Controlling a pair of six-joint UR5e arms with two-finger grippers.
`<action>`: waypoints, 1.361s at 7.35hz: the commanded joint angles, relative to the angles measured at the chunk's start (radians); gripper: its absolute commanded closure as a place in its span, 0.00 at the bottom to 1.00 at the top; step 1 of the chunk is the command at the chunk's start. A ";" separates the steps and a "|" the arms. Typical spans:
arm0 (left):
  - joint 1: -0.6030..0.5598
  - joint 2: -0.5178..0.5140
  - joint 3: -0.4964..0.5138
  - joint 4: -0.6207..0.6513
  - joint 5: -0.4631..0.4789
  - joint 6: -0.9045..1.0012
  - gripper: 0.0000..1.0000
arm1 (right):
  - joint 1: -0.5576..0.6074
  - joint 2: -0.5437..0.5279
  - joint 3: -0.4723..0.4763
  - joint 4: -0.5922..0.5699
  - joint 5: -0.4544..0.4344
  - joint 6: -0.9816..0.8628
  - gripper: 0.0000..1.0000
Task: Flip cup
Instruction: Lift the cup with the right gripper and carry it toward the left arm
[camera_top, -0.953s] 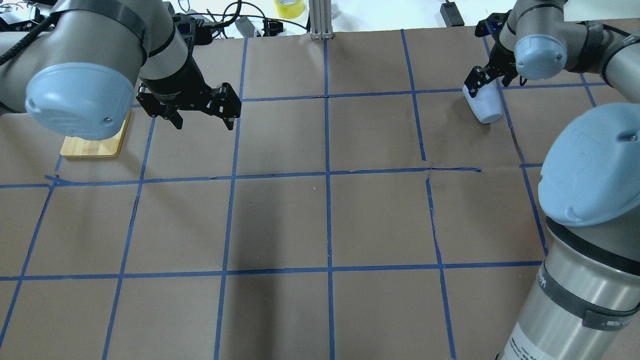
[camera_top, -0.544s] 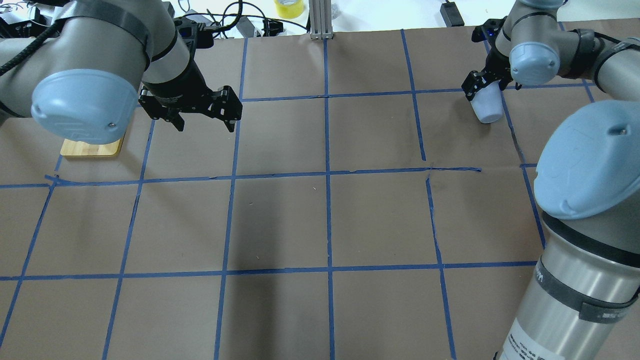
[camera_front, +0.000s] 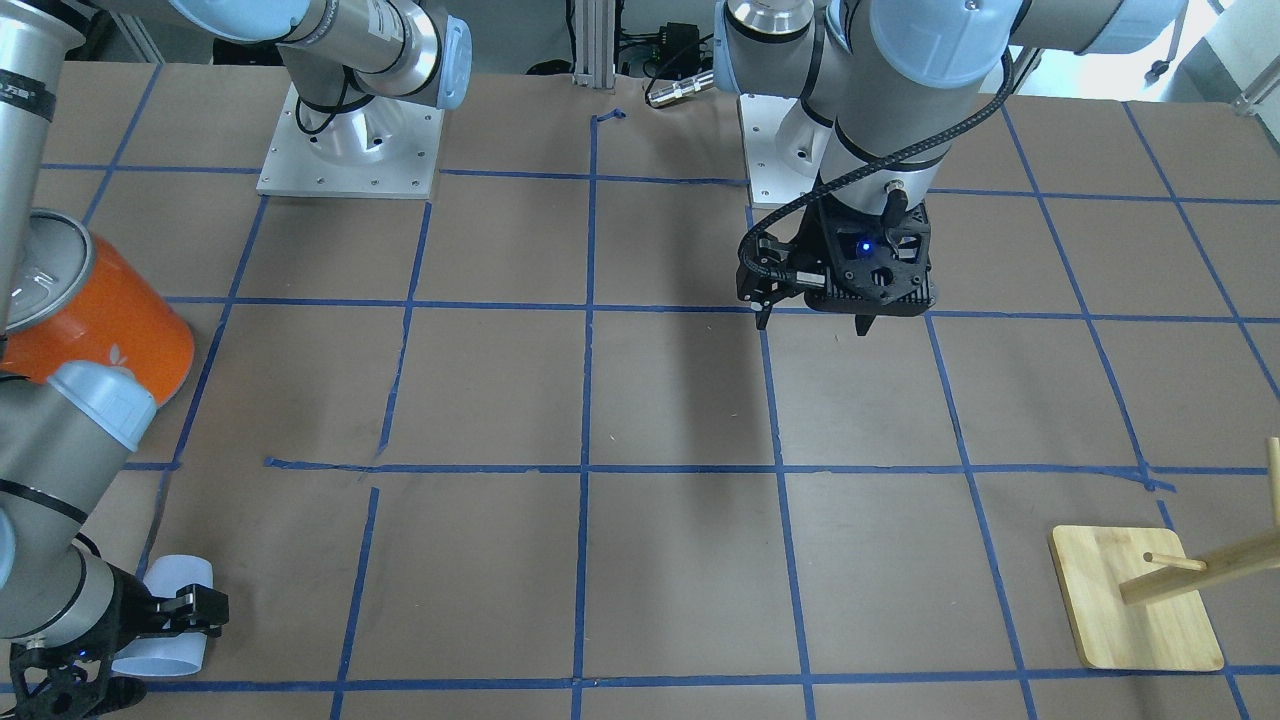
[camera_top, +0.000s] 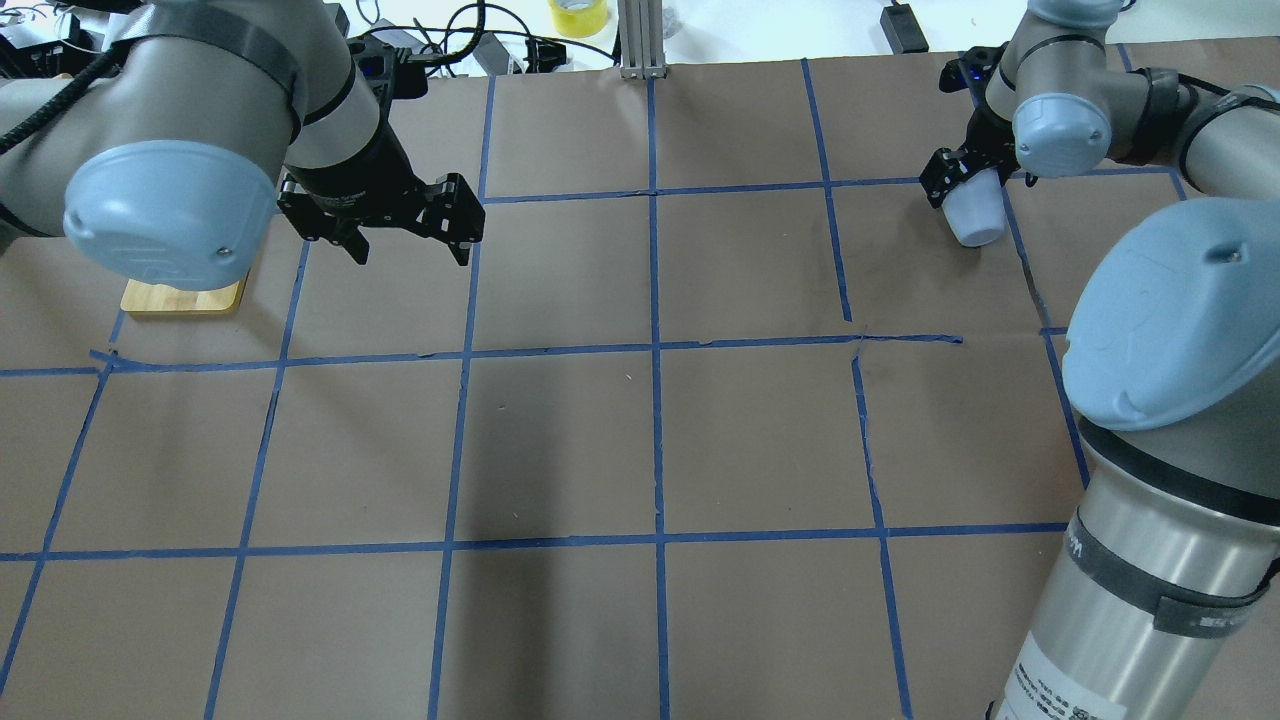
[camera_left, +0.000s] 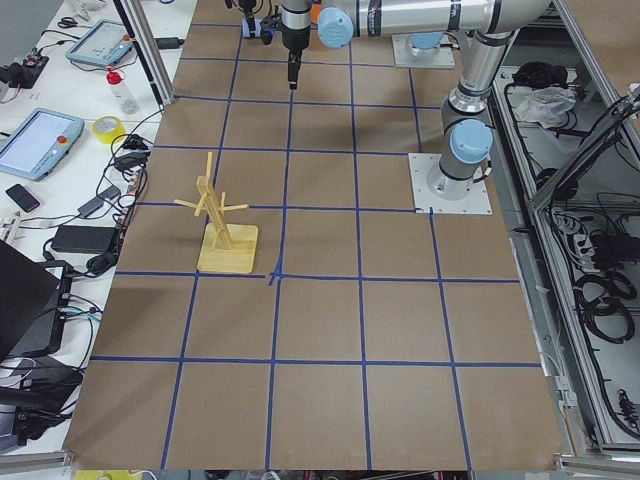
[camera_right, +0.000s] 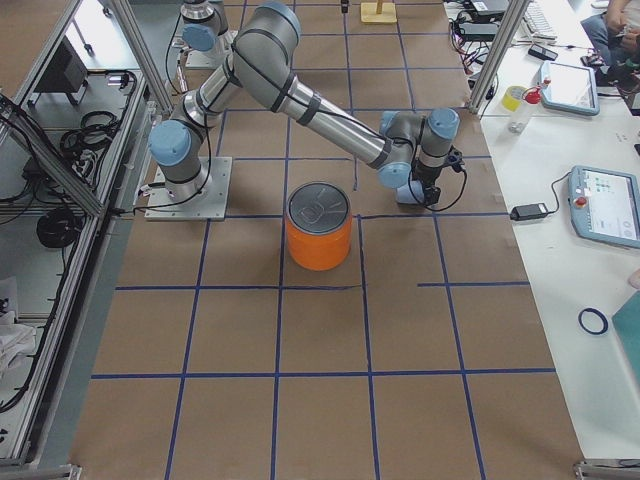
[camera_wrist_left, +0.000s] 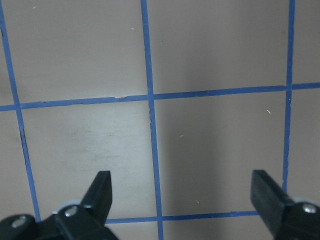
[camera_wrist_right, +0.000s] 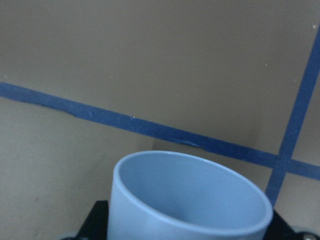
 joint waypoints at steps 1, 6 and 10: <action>0.000 0.000 0.000 0.000 0.000 0.000 0.00 | 0.000 0.005 0.001 -0.006 0.001 0.039 0.37; 0.000 0.003 -0.022 0.015 0.000 -0.002 0.00 | 0.005 -0.017 -0.001 0.012 -0.005 0.078 0.92; 0.000 0.006 -0.018 0.024 0.002 0.005 0.00 | 0.116 -0.144 -0.001 0.218 -0.014 0.093 0.94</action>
